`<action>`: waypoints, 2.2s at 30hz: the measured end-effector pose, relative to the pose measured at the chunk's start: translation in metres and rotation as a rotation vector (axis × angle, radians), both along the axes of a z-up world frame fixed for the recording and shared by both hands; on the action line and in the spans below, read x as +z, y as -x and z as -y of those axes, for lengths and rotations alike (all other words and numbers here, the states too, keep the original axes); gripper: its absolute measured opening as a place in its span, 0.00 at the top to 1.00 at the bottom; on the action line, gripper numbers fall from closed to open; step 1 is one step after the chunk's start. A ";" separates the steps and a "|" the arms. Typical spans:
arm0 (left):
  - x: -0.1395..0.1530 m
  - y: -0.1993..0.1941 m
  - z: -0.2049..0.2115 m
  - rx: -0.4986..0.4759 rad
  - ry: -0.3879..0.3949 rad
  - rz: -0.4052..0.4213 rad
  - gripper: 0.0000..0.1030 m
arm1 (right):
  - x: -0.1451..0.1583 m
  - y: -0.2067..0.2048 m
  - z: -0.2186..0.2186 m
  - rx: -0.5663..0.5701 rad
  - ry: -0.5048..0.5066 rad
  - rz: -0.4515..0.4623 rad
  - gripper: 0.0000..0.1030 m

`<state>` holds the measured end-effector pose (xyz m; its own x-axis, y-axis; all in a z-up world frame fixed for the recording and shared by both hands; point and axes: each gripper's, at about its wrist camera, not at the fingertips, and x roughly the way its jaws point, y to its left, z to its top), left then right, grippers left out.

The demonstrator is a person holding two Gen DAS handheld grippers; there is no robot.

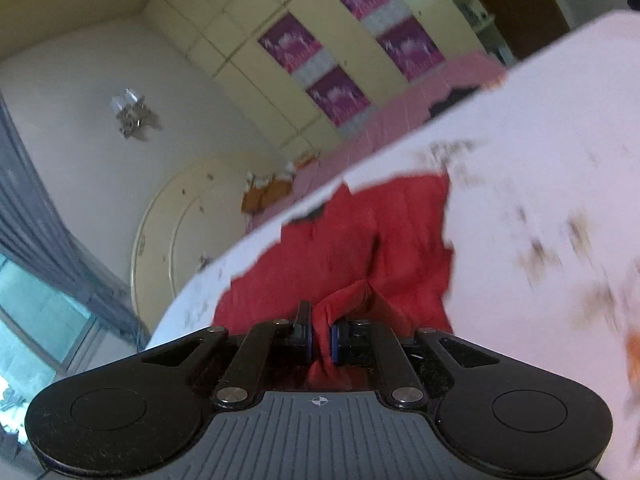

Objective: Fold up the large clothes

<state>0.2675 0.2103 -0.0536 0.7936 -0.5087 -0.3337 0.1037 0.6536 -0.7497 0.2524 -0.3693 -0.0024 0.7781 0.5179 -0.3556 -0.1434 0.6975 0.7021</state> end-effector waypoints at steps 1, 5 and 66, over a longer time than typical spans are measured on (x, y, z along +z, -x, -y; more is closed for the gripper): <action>0.004 -0.021 0.001 -0.003 -0.001 0.002 0.94 | 0.003 -0.015 0.000 -0.012 -0.014 0.002 0.93; 0.015 -0.094 0.004 -0.004 -0.040 -0.002 0.94 | 0.007 -0.082 -0.006 -0.037 -0.034 -0.006 0.93; -0.070 -0.390 0.059 -0.187 -0.631 -0.169 0.83 | -0.119 -0.361 -0.057 -0.138 0.599 -0.274 0.95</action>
<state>0.6571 0.1515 -0.1235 0.6220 -0.2993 -0.7236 0.1725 0.9538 -0.2462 0.6134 -0.3127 -0.1217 0.6635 0.0721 -0.7447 0.1033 0.9770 0.1866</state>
